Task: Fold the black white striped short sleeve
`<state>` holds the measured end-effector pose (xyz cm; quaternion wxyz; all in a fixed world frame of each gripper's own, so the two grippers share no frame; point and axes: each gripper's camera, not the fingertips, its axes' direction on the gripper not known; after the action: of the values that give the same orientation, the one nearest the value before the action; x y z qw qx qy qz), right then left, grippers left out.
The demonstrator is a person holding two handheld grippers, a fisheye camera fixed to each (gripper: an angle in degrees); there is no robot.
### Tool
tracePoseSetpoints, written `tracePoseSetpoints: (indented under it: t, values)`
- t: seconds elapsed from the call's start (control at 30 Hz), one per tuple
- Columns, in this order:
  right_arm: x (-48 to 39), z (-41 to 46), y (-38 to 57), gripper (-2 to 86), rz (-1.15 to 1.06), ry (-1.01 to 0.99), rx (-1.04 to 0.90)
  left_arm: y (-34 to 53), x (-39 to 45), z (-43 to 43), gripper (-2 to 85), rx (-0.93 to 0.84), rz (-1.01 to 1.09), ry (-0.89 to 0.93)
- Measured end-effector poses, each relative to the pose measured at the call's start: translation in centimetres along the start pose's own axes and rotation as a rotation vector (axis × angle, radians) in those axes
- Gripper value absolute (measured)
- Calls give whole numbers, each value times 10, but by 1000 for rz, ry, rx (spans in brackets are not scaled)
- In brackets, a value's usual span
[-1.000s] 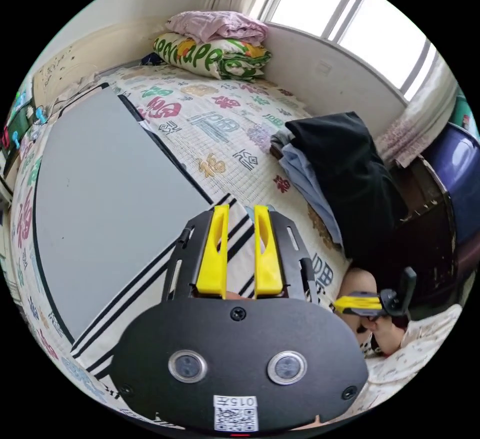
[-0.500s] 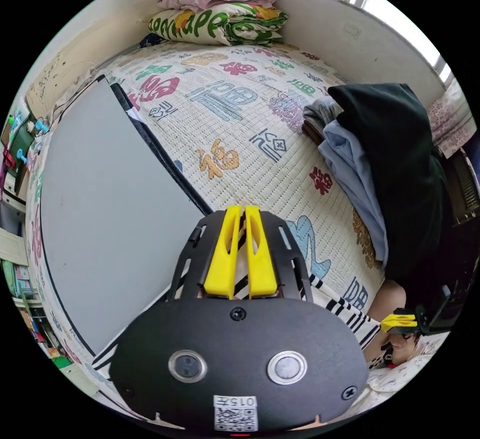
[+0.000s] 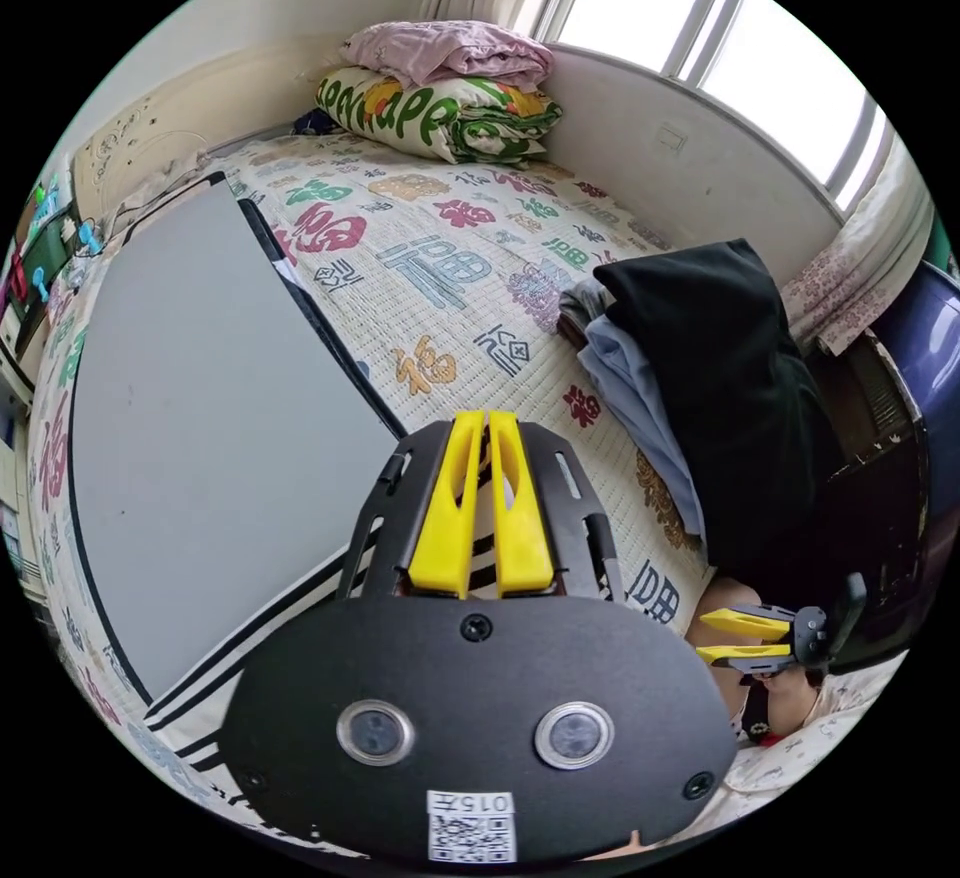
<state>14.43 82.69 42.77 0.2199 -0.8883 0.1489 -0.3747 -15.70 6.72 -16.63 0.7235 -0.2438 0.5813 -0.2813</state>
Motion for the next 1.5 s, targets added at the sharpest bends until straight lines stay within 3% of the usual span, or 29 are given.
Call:
tracePoseSetpoints:
  t: [0.17,0.37,0.5,0.7,0.83,0.97,1.07,1.23,1.33,1.5]
  values:
    - [-7,76,-4,82,-82,8,-187,24,-15,5,2,9,-3,39]
    - [12,111,29,14,-99,23,-172,50,-26,15,1,0,34,52]
    - [50,93,65,6,-45,-14,-39,64,-41,10,1,40,-26,83]
    - [78,27,112,4,-83,230,214,81,-37,-31,1,179,15,223]
    - [67,-38,158,4,-264,119,363,120,-63,-82,1,292,18,343]
    - [11,-52,212,3,-517,0,400,189,-113,-126,1,375,9,331]
    - [-37,-18,248,2,-716,-182,346,272,-174,-161,1,440,-57,315]
    - [-94,144,286,2,-837,-492,94,441,-280,-177,6,440,-226,189]
    - [-112,255,303,2,-819,-488,-107,526,-329,-152,29,365,-432,50]
    - [-95,315,331,3,-814,-432,-242,607,-351,-142,81,391,-514,121]
